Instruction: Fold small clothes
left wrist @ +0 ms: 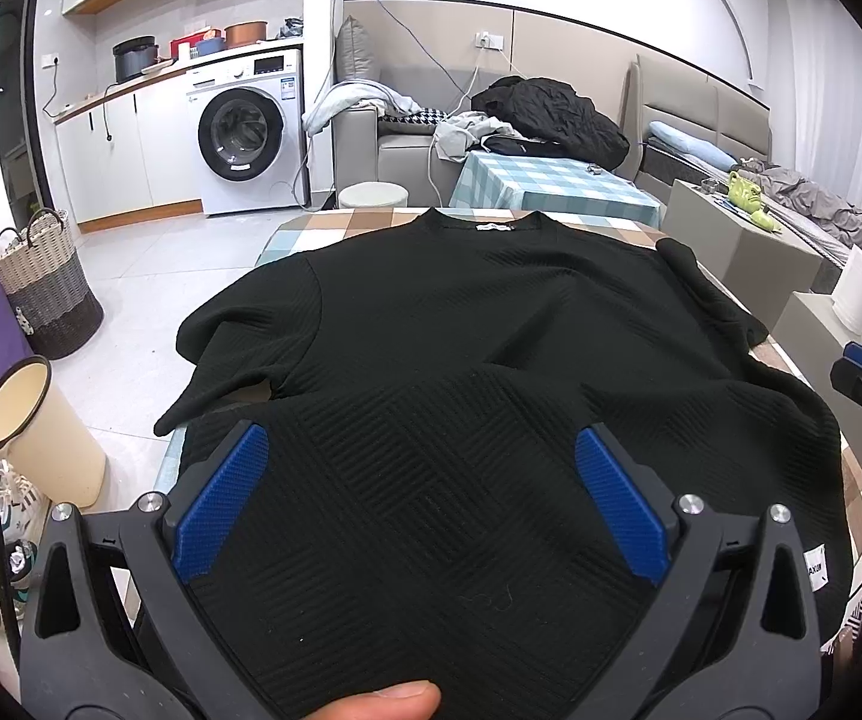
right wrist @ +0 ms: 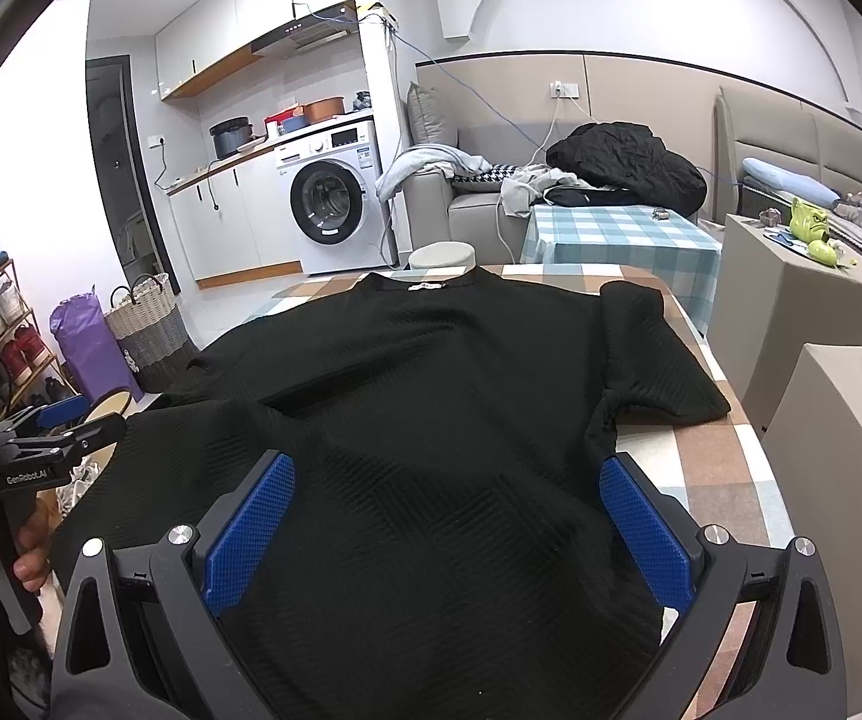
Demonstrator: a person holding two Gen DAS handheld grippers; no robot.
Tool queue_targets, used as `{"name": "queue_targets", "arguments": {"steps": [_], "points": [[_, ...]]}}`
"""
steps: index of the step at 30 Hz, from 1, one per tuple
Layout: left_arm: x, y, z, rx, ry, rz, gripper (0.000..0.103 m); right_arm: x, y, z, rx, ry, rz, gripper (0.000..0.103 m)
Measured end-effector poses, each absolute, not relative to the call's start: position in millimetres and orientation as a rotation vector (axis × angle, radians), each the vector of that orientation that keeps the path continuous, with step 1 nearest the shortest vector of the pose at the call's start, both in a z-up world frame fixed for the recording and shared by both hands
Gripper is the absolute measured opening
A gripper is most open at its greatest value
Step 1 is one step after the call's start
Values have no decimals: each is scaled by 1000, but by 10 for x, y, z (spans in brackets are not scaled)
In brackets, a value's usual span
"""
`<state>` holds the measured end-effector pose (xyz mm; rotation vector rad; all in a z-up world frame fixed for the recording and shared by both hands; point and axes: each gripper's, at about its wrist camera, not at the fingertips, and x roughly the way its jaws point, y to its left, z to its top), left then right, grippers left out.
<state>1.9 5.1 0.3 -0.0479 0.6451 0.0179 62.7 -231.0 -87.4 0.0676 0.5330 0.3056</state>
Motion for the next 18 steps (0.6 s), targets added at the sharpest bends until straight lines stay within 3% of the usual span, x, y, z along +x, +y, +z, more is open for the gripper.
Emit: {"name": "queue_targets", "arguments": {"steps": [18], "points": [[27,48,4,-49,644,16,102,604,-2363,-848,67,525,300,103]]}}
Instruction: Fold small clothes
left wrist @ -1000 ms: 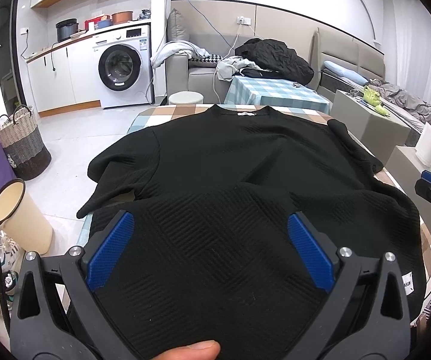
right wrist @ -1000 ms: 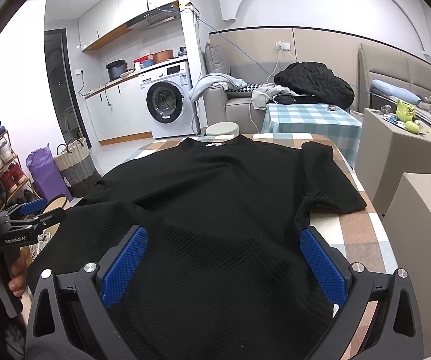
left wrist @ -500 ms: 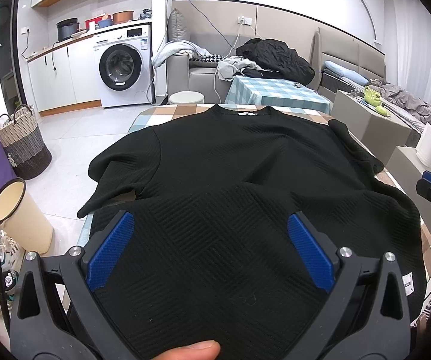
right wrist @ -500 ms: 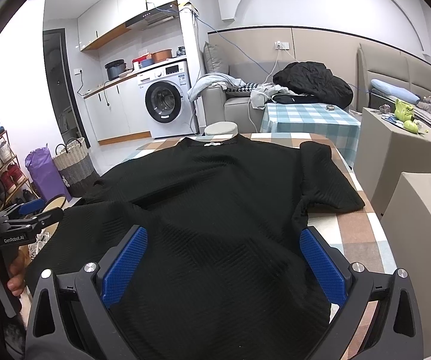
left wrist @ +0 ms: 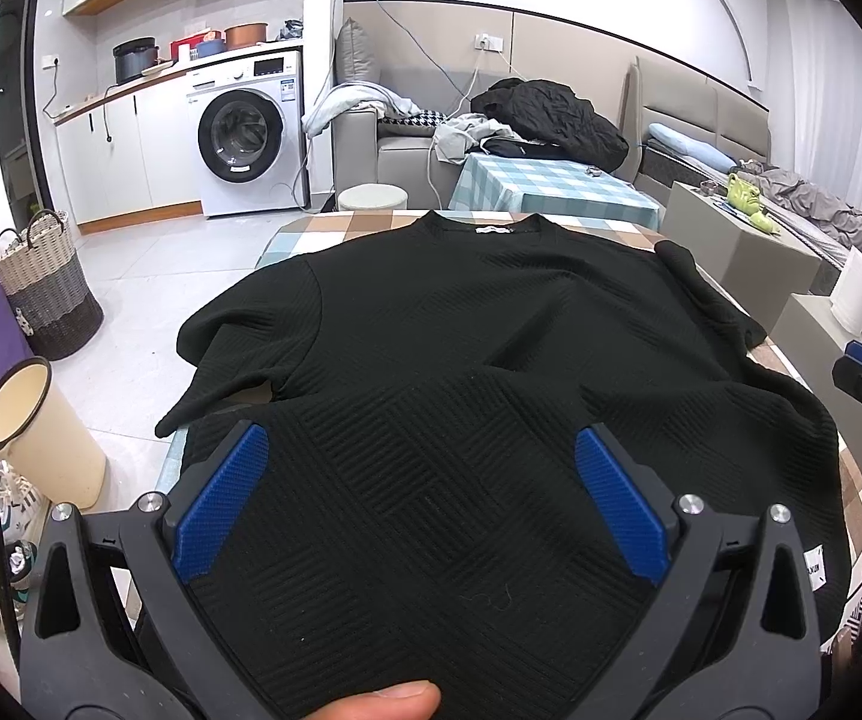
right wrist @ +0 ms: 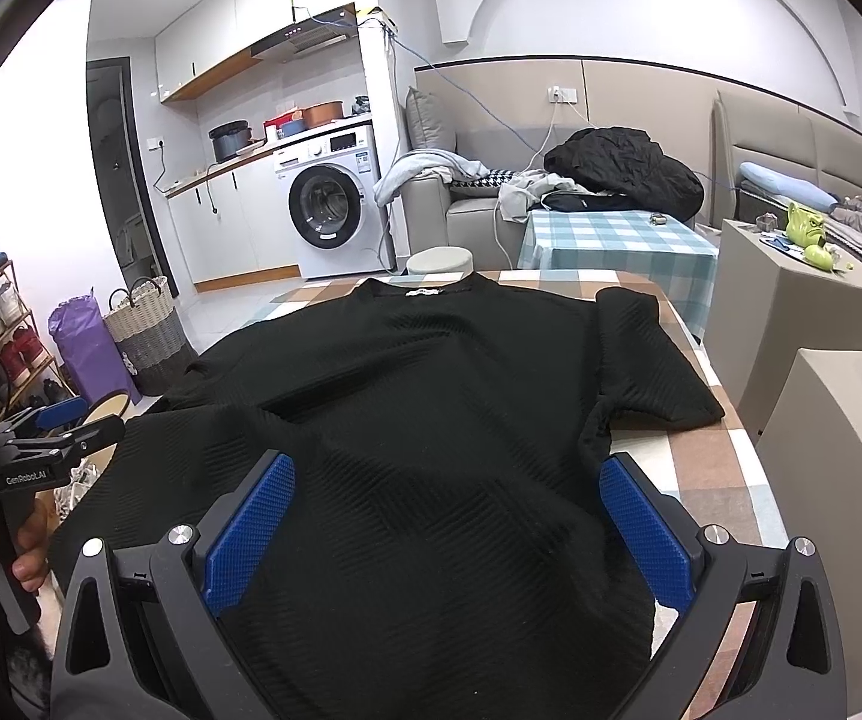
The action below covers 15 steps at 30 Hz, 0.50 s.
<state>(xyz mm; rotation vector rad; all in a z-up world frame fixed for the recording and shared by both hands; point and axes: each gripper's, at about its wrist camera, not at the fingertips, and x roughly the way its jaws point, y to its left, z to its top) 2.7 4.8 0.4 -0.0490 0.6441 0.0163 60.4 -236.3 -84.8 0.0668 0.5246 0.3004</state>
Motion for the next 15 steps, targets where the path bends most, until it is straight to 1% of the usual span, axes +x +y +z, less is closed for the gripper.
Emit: {"name": "queue_targets", "arguments": {"steps": [15], "points": [[26,61,6,-51,648,20,102,605,-2408,-823,73,520,292,103]]}}
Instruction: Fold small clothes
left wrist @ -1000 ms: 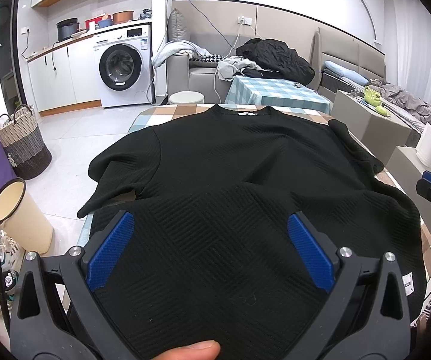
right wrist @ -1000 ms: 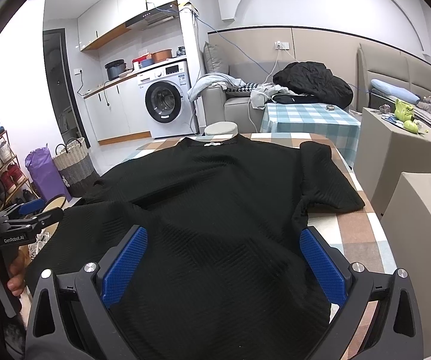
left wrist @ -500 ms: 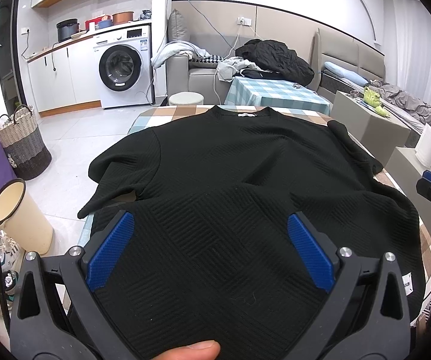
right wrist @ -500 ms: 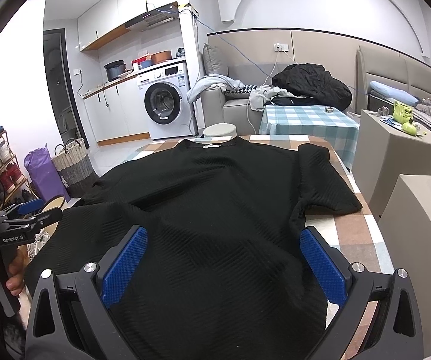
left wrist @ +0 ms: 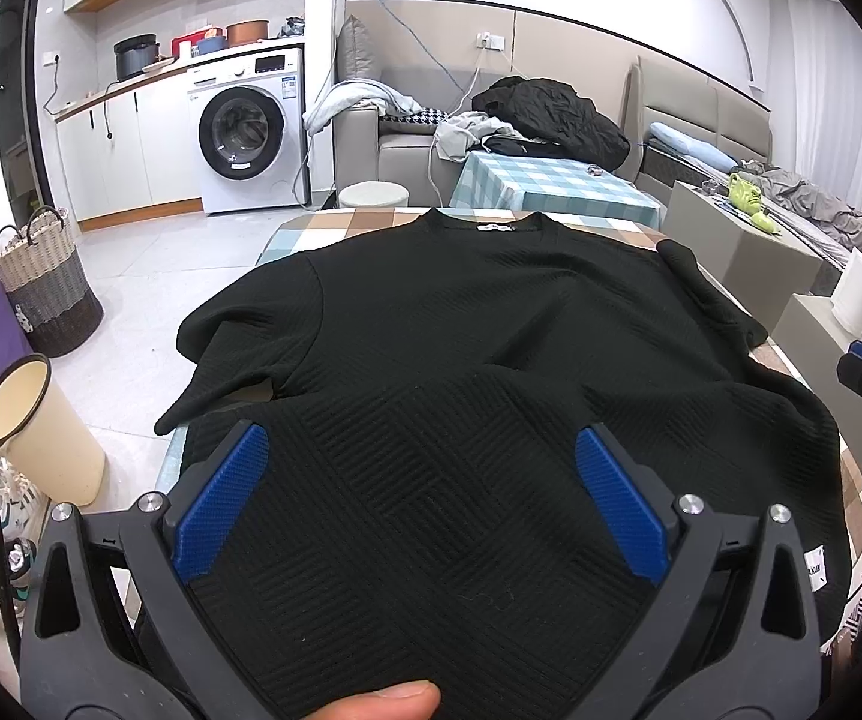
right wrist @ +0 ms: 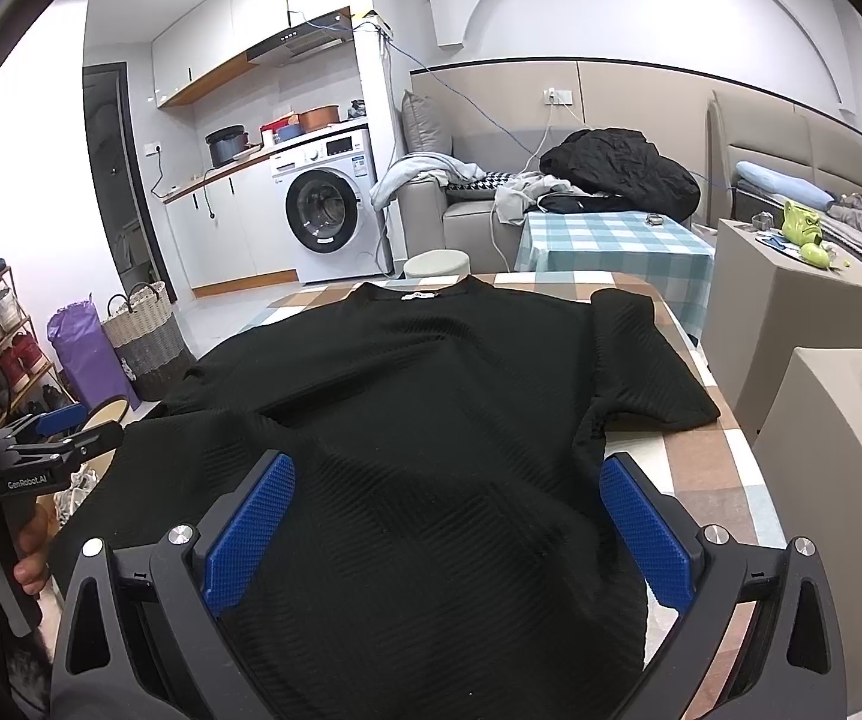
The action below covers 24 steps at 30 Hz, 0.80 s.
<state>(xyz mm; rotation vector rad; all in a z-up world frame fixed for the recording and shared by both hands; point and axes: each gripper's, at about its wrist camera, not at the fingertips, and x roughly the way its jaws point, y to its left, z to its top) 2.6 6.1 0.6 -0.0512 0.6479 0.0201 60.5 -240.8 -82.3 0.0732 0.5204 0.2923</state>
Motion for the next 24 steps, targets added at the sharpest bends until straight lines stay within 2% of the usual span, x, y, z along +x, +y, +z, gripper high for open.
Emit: {"name": "queue_targets", "arguments": {"steps": [24], "points": [[272,215,-98,-90,690,27,102,787,-2512,-881,174,553,295,103]]}}
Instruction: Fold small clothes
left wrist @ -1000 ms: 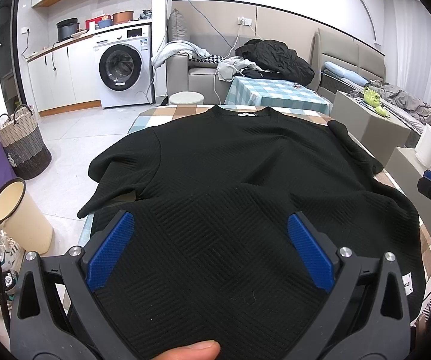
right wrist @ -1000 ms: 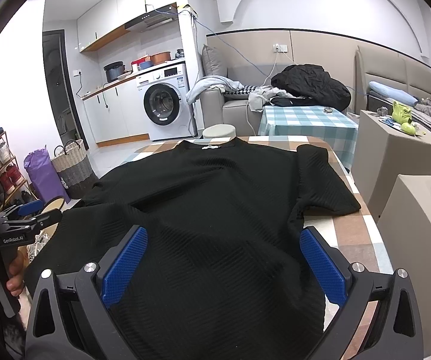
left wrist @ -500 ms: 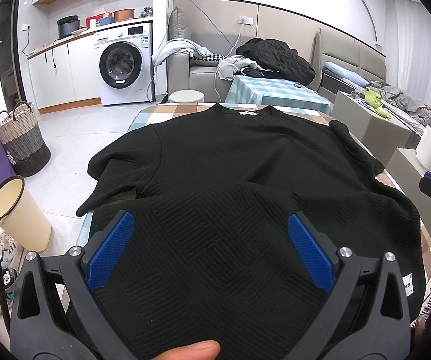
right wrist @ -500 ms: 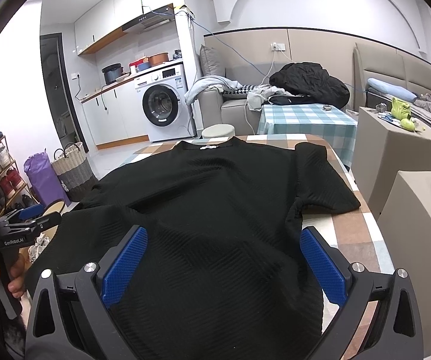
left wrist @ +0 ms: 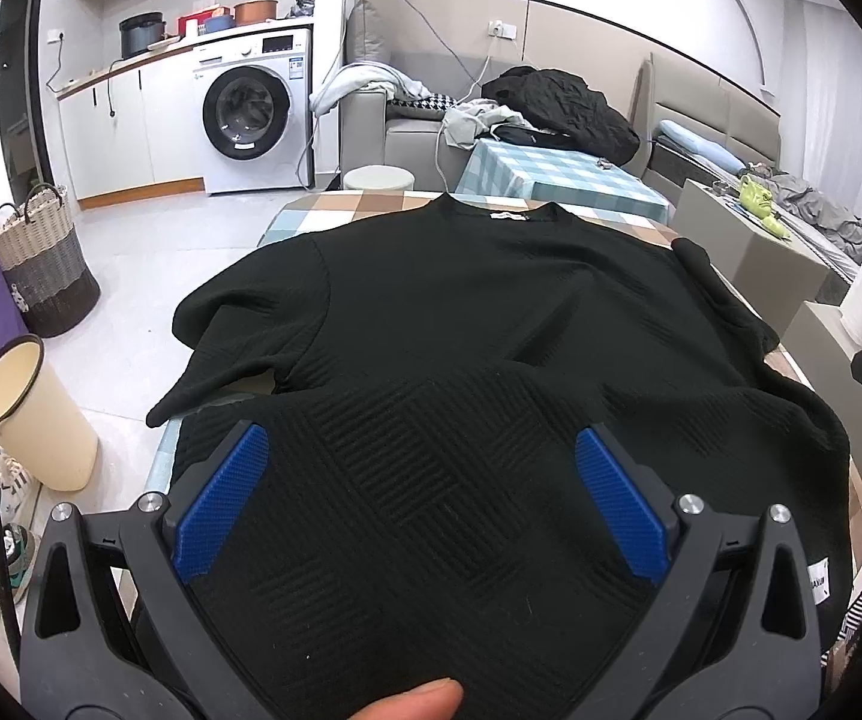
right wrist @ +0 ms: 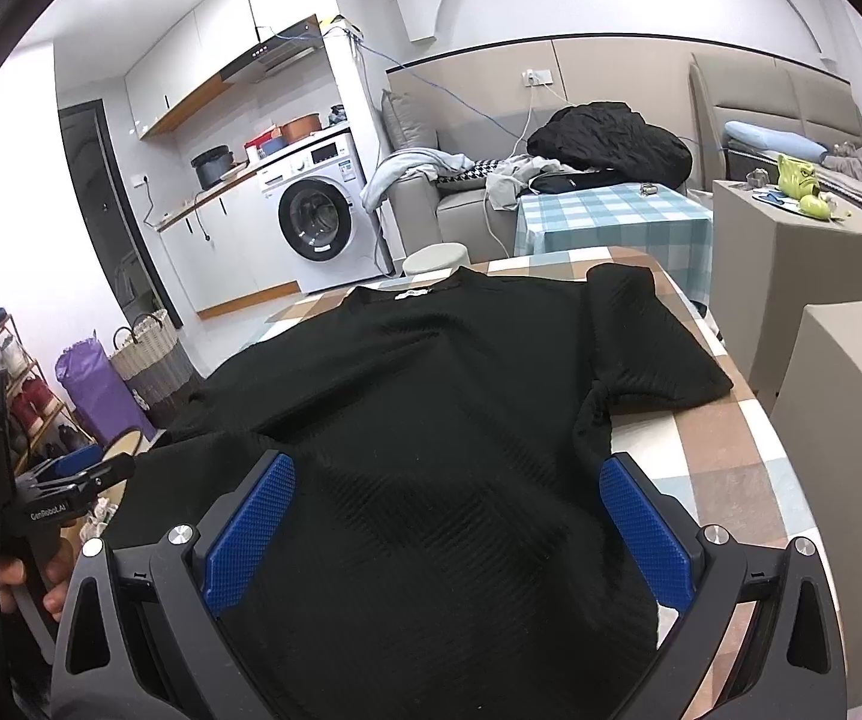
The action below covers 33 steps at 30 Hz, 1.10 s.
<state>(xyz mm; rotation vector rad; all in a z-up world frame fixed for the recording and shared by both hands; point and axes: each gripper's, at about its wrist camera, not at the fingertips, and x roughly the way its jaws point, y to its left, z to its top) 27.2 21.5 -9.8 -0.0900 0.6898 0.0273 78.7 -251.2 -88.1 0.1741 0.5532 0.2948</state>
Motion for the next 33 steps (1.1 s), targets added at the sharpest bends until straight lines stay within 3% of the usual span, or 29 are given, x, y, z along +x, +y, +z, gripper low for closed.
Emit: {"name": "queue_targets", "arguments": {"steps": [15,21,25,33], "points": [[660,433,-118,-114,707,72,102,1137,-2573,-923,196,622,266,103],[833,594,-124,-143,716,98,102,1499,-3001,-1001,382,668,166,103],[950,705,-139,-153,720,109,102,1790,-3371,-1122,508,719,54,86],[1185,840,-217,-159,739,126,102,2142,-3898,-1418,653,785,-90,64]]}}
